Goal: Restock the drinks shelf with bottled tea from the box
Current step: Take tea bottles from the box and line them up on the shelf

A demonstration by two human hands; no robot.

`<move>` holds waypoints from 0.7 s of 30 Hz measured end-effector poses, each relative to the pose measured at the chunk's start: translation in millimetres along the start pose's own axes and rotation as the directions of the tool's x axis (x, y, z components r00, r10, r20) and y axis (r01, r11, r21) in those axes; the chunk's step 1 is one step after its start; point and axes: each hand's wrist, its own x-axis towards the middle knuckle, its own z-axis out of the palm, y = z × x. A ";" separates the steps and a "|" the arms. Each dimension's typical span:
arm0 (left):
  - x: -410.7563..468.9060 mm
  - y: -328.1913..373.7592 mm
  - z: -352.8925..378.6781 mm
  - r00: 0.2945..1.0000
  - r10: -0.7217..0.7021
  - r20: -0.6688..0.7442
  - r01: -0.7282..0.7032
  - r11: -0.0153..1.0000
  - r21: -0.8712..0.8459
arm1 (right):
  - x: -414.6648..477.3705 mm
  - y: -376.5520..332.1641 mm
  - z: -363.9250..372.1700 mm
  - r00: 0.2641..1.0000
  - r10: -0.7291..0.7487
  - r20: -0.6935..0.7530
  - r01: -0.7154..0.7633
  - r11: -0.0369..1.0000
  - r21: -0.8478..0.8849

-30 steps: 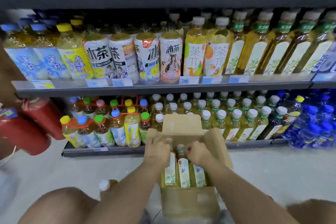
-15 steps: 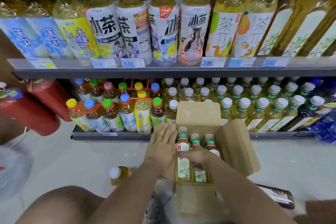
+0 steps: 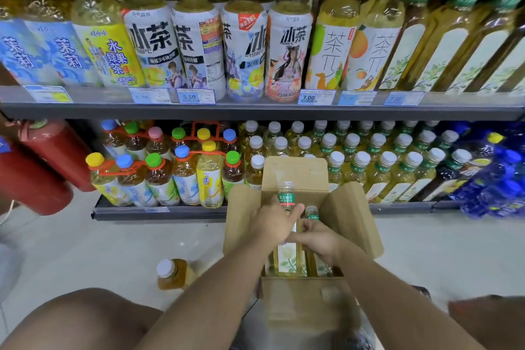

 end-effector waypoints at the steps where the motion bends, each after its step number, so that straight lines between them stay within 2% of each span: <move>1: 3.3 3.6 -0.3 0.999 -0.031 0.013 0.032 0.992 -0.120 | -4.6 -3.6 -4.2 0.999 -0.004 0.036 0.004 1.000 0.003; 3: 6.7 6.7 0.2 1.000 -0.011 -0.011 0.009 0.975 -0.220 | -11.8 -9.1 -12.8 0.990 0.017 0.142 -0.023 0.999 0.041; 5: 5.4 7.1 -3.0 0.998 -0.012 -0.069 -0.002 0.980 -0.197 | -11.1 -11.9 -20.4 0.993 0.026 0.114 -0.027 1.000 0.006; 7: 7.3 1.4 -8.6 0.990 -0.021 -0.142 0.002 0.991 -0.135 | 0.8 -12.9 -24.5 0.991 -0.025 -0.132 0.009 0.993 -0.120; 9: 8.7 -4.3 -17.4 0.981 -0.021 -0.195 0.003 0.996 -0.091 | 18.0 -13.4 -25.7 0.935 -0.068 -0.348 -0.055 0.941 -0.334; 12: 11.3 -7.8 -23.8 0.974 0.027 -0.224 -0.026 1.000 0.011 | 45.3 -7.2 -17.7 0.898 -0.046 -0.437 -0.210 0.828 -0.520; 14: 15.1 -10.0 -22.0 0.966 0.067 -0.248 -0.054 0.997 0.060 | 61.3 -1.4 -9.9 0.888 -0.010 -0.459 -0.257 0.818 -0.515; 18: 27.4 -18.6 -17.1 0.954 0.077 -0.290 -0.074 0.997 0.021 | 88.7 7.5 -3.5 0.833 0.073 -0.549 -0.342 0.847 -0.407; 21: 32.0 -20.7 -15.3 0.955 0.081 -0.284 -0.074 0.997 0.033 | 103.4 7.0 -0.3 0.786 0.121 -0.606 -0.422 0.822 -0.382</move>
